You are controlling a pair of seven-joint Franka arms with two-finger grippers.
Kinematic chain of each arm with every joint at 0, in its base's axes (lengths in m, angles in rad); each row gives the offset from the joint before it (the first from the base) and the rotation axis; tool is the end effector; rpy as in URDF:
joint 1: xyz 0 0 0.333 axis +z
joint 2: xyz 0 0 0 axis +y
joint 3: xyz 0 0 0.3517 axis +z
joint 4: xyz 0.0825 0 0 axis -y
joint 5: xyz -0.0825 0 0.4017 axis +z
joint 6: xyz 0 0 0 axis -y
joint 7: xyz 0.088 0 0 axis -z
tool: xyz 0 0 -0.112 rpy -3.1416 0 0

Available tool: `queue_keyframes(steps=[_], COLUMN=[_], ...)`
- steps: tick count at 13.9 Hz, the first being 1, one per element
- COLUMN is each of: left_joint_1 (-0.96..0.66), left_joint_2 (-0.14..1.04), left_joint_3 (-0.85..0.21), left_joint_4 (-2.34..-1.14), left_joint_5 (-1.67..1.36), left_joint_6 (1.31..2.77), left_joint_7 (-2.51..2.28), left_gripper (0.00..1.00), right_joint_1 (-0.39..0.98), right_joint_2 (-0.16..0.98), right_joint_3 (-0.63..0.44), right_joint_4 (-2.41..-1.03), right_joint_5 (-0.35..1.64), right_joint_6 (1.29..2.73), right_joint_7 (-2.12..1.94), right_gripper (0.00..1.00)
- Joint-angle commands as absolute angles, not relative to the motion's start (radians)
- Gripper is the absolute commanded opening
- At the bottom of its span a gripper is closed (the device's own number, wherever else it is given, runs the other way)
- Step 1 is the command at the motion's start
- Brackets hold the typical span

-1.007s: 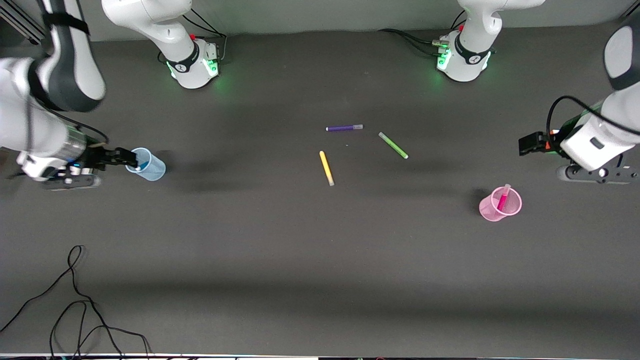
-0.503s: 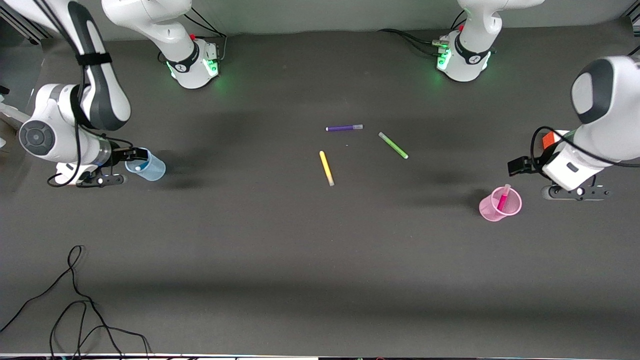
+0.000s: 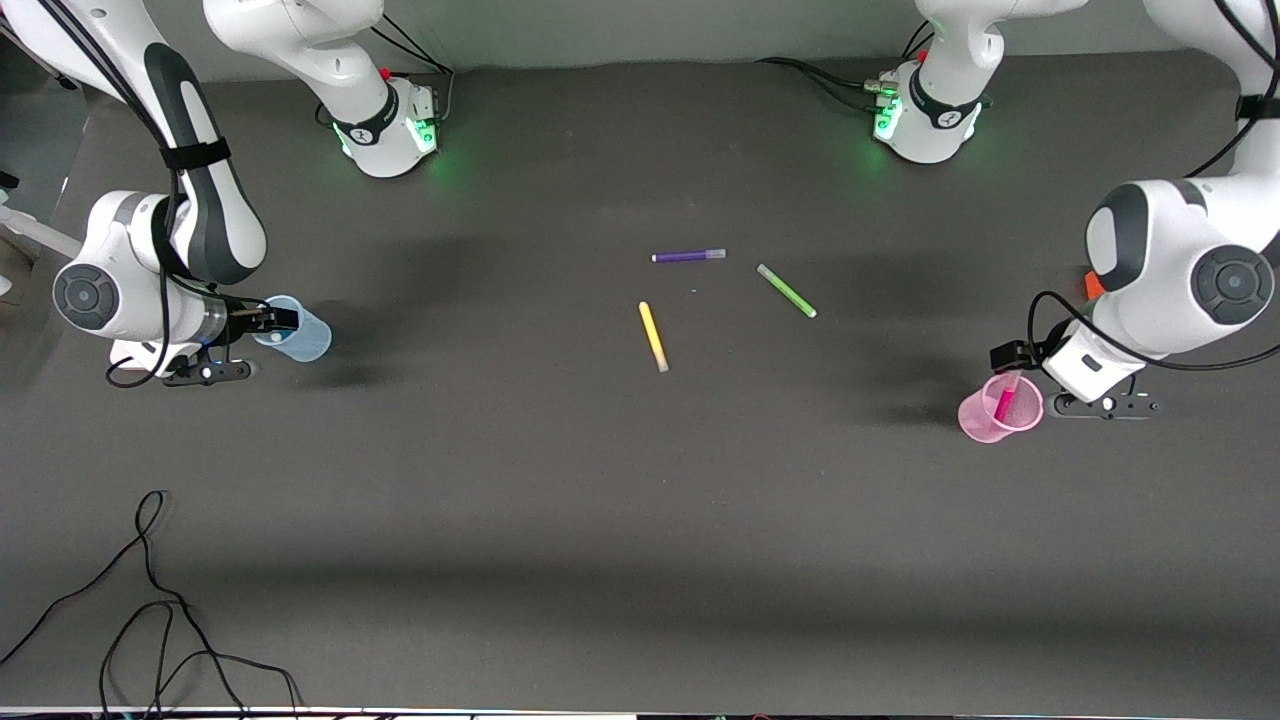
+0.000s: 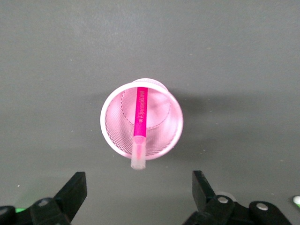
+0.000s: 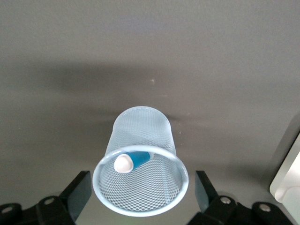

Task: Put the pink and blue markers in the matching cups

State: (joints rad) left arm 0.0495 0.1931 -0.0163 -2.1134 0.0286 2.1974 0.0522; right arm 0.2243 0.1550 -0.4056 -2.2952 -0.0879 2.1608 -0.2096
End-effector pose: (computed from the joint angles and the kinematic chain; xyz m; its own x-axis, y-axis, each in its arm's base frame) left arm 0.5766 0.0204 0.3330 0.9933 -0.0360 -0.1098 -0.0376 -0.9992 -0.0124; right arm 0.4995 -0.0962 0.2852 0.9527 0.0709 -0.2957 0.0917 -0.9941 0.0571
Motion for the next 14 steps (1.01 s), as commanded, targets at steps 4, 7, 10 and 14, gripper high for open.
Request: queue_keyframes(steps=[4, 7, 10, 14], left_joint_1=[0.067, 0.066, 0.066, 0.064], left_joint_2=[0.253, 0.258, 0.259, 0.258], left_joint_3=[-0.020, -0.020, -0.020, -0.021], left_joint_4=[-2.128, -2.125, -2.118, -2.115], left_joint_5=[0.041, 0.041, 0.041, 0.041], left_joint_6=[2.252, 2.250, 2.241, 2.235], left_joint_7=[0.087, 0.087, 0.087, 0.087], left_gripper=[0.71, 0.45, 0.26, 0.20], right_joint_1=[0.221, 0.230, 0.236, 0.235], right_joint_2=[0.104, 0.104, 0.049, 0.044], right_joint_3=[-0.416, -0.405, -0.356, -0.319], right_joint_4=[-2.208, -1.949, -1.800, -1.700], right_joint_5=[-0.023, -0.020, 0.023, 0.026], right_joint_6=[2.152, 1.909, 1.801, 1.755], right_joint_7=[-0.215, -0.143, -0.133, -0.040], right_gripper=[1.00, 1.00, 1.00, 1.00])
